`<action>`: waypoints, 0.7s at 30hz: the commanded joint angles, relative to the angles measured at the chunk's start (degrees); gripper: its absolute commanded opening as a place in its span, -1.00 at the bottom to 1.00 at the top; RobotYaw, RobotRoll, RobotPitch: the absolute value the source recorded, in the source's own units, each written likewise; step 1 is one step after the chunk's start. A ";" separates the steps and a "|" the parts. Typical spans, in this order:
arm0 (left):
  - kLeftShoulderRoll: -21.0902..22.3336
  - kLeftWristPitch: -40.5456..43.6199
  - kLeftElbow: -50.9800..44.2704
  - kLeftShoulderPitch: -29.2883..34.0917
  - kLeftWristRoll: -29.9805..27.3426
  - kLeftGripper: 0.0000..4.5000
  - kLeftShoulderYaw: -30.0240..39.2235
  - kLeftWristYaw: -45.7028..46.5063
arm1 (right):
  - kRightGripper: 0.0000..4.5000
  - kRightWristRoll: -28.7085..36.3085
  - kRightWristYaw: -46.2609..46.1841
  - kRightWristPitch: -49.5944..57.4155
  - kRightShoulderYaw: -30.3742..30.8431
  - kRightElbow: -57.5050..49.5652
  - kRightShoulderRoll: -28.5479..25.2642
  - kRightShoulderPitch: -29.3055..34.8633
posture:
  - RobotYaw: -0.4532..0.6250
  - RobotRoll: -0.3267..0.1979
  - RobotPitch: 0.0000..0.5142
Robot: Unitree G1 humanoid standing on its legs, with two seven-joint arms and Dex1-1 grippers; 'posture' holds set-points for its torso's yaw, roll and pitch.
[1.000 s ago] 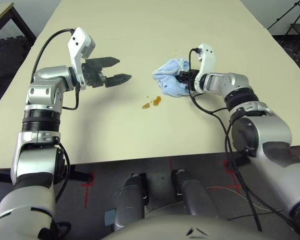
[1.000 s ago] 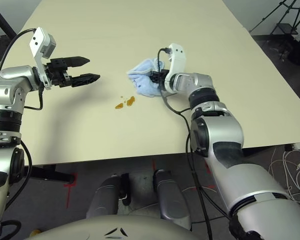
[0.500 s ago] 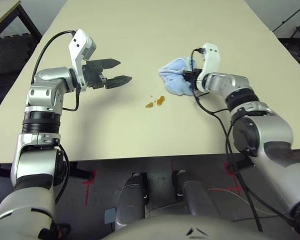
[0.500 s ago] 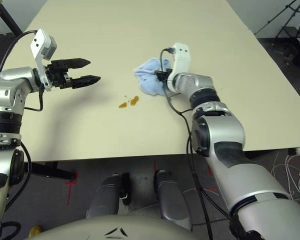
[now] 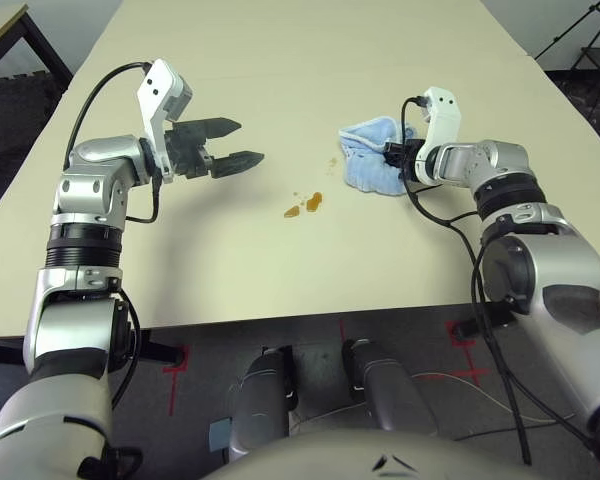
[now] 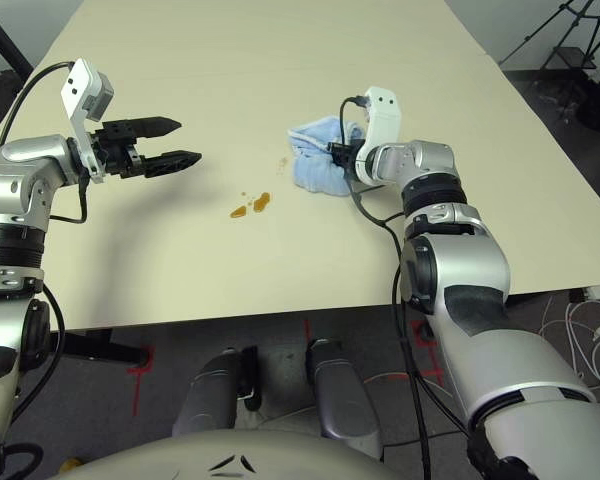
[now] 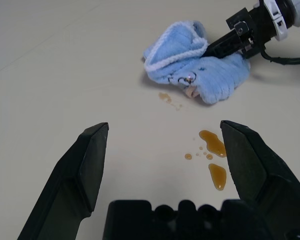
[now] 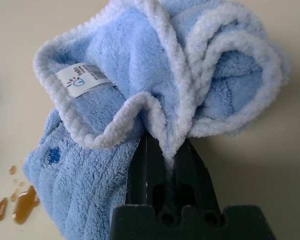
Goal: Wipe the water off the table with a rag.
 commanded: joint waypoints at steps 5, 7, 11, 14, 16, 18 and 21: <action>0.75 -0.80 0.82 -0.10 0.16 1.00 0.54 -0.26 | -1.00 2.72 -3.54 10.76 1.49 -8.37 8.08 5.68 | -0.52 0.25 -0.35; 1.22 -1.04 1.30 -0.24 0.22 1.00 0.81 -0.28 | -1.00 3.33 -4.48 13.79 1.79 -12.24 9.96 7.47 | -0.52 0.25 -0.35; 2.30 -1.56 2.58 -0.74 0.21 1.00 1.18 -0.83 | -1.00 4.29 -6.60 18.92 2.55 -19.90 14.11 11.07 | -0.52 0.25 -0.34; 3.70 -2.29 3.99 -1.10 0.03 1.00 1.47 -2.45 | -1.00 4.58 -8.20 20.75 2.60 -23.30 16.78 12.42 | -0.53 0.25 -0.33; 5.39 -2.46 4.17 -0.32 -0.39 1.00 1.34 -5.22 | -1.00 4.86 -8.90 21.44 2.71 -24.49 18.67 12.61 | -0.53 0.25 -0.33; 6.17 -2.12 3.87 0.22 -0.84 1.00 1.40 -6.60 | -1.00 5.04 -9.54 21.85 2.70 -25.16 19.76 12.71 | -0.52 0.25 -0.32; 6.28 -1.59 3.09 0.74 -1.35 1.00 1.63 -7.10 | -1.00 5.44 -10.15 21.72 3.65 -25.08 21.35 12.90 | -0.51 0.25 -0.32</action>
